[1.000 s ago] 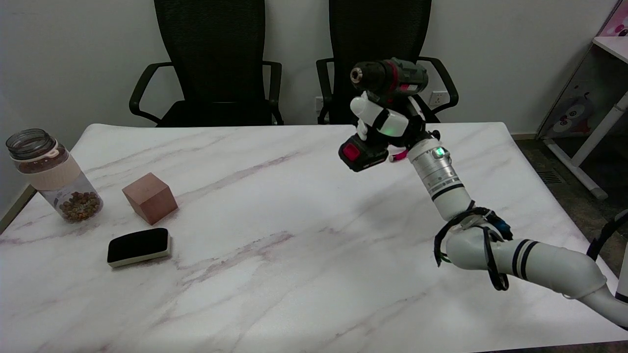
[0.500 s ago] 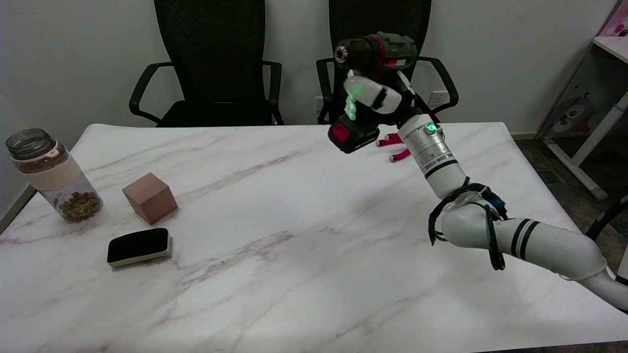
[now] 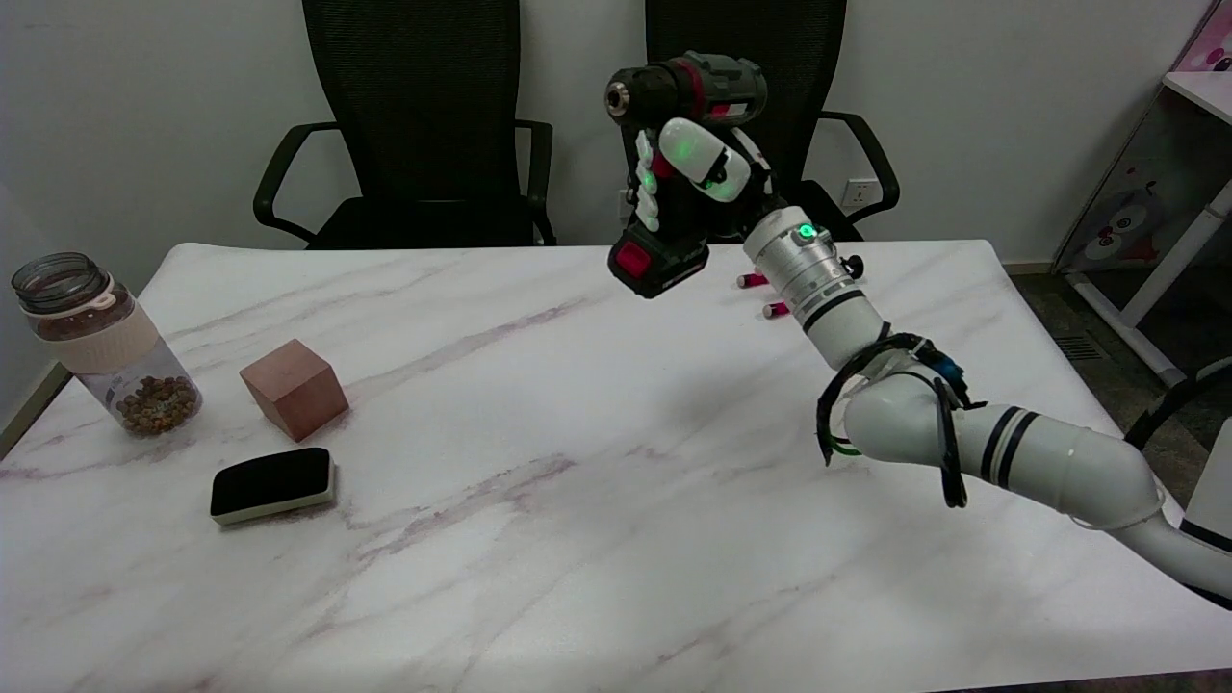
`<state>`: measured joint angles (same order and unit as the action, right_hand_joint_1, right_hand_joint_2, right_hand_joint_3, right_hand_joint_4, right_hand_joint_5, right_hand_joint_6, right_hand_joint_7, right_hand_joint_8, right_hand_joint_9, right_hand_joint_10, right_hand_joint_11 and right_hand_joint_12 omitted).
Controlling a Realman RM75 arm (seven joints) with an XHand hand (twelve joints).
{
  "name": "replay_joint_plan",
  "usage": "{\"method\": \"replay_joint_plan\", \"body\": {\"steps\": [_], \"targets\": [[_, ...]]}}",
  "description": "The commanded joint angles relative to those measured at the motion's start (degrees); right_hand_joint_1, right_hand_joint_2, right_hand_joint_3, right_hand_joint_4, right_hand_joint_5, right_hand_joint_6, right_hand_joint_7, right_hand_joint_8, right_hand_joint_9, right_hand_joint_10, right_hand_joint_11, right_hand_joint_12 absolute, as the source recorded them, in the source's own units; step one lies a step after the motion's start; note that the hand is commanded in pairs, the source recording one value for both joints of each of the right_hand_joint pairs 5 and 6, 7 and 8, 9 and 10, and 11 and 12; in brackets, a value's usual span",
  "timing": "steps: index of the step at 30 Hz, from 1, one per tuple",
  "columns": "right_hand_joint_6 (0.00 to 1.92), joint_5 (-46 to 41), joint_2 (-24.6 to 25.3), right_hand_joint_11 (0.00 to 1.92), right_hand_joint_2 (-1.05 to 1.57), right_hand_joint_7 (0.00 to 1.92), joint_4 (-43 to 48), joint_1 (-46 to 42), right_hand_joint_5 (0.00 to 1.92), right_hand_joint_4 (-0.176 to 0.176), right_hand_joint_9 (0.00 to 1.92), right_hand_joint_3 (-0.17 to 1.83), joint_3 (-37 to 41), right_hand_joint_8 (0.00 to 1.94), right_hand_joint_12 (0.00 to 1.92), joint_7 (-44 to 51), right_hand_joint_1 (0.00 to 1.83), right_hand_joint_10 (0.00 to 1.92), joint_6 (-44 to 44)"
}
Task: Pick up the power screwdriver.
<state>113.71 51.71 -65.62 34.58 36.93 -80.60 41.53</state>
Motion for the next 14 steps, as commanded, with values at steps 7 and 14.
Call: {"method": "replay_joint_plan", "body": {"steps": [7,14], "targets": [[1.92,-12.28,4.19,1.92,0.32,1.92,-1.36,4.09,1.92,0.176,1.92,0.39,-0.02,1.92,1.92,17.12,0.81,1.92,-5.68],[1.92,-12.72,4.02,1.92,0.31,1.92,-1.44,3.3,1.92,0.176,1.92,0.42,-0.27,1.92,1.92,17.33,0.81,1.92,-3.32]]}}
